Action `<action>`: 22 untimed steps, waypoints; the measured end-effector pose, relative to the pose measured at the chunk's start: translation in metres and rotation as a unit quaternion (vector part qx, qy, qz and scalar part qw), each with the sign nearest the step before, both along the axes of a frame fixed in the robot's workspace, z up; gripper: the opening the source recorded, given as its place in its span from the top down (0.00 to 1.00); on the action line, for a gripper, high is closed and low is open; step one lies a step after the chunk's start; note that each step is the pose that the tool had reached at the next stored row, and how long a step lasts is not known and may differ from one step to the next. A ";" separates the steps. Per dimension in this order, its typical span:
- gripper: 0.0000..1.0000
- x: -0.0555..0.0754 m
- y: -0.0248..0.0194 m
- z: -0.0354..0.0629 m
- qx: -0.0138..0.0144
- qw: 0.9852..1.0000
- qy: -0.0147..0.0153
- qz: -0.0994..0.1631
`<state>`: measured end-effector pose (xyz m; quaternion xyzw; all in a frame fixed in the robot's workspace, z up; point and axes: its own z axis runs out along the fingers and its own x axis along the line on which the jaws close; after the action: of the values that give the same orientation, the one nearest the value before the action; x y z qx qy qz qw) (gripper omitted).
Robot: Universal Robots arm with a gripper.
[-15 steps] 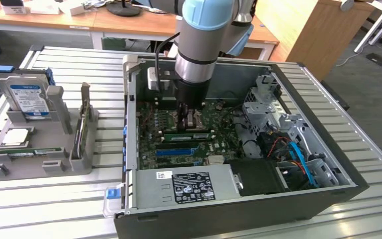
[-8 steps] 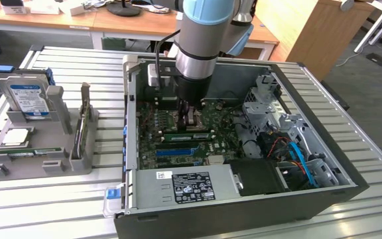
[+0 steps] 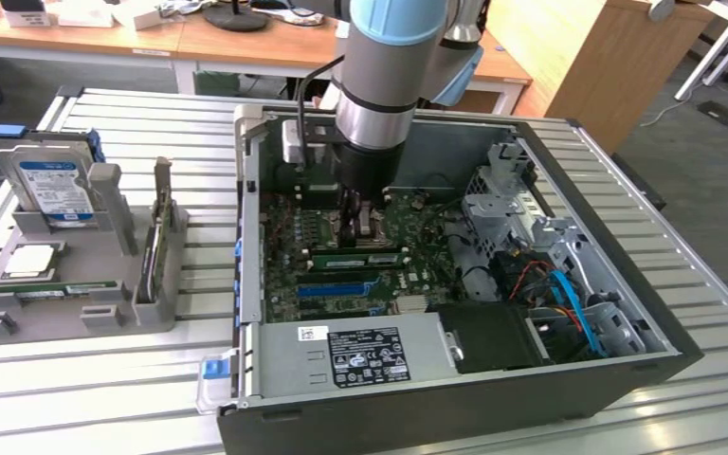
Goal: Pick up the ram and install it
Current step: 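Press down the ram until it locks into place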
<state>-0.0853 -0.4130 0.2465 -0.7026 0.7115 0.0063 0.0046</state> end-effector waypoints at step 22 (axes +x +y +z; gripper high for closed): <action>0.89 0.031 0.0000 -0.0002 0.000 1.000 0.000 0.000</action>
<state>-0.0541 -0.4130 0.2464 -0.7025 0.7116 0.0066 0.0047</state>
